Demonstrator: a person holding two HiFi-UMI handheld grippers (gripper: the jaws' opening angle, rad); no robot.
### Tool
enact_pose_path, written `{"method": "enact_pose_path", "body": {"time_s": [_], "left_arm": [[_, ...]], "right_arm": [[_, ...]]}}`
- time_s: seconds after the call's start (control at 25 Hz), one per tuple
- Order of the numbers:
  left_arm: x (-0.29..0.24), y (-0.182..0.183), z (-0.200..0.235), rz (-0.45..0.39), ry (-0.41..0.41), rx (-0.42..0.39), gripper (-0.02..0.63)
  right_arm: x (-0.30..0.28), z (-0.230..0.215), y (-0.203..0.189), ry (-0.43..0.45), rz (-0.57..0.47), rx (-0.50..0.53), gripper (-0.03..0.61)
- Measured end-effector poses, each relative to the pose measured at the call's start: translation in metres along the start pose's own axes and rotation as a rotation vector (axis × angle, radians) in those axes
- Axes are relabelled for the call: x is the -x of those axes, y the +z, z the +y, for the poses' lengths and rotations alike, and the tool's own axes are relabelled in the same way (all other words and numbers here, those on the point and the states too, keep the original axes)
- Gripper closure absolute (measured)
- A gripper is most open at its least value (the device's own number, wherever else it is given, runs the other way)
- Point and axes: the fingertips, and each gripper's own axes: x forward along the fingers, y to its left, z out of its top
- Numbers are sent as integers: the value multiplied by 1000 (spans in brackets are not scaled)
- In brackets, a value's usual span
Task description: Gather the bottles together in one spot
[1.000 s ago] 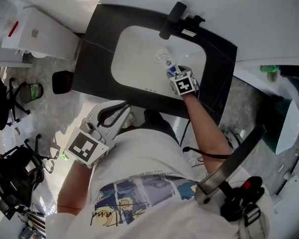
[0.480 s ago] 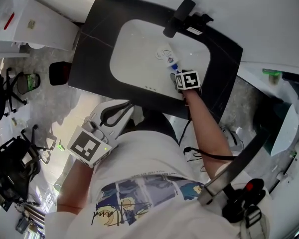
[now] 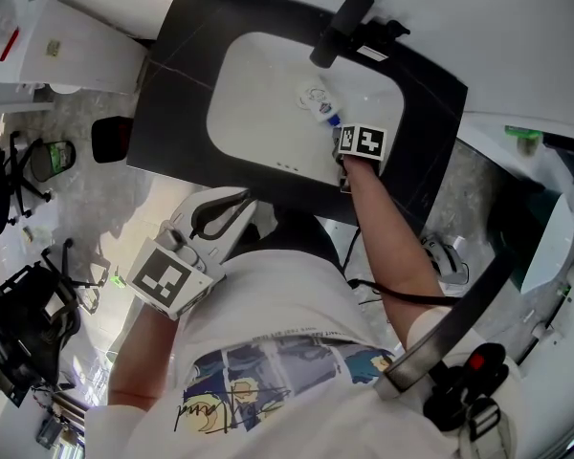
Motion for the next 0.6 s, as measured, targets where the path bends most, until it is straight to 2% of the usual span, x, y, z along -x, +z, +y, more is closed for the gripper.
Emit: {"method": "enact_pose_path", "body": {"time_s": [0.12,0.36,0.6], "left_arm": [[0,1,3,12,19,19,584],[6,-1,4,9,18,22,584],[4,-1,3,14,17,41,584]], "right_arm": [[0,-5,5,-20,-27,-21,447],[15,-18,19,-135,-119,45,495],[35,-28,38,-225,-232,95,518]]}}
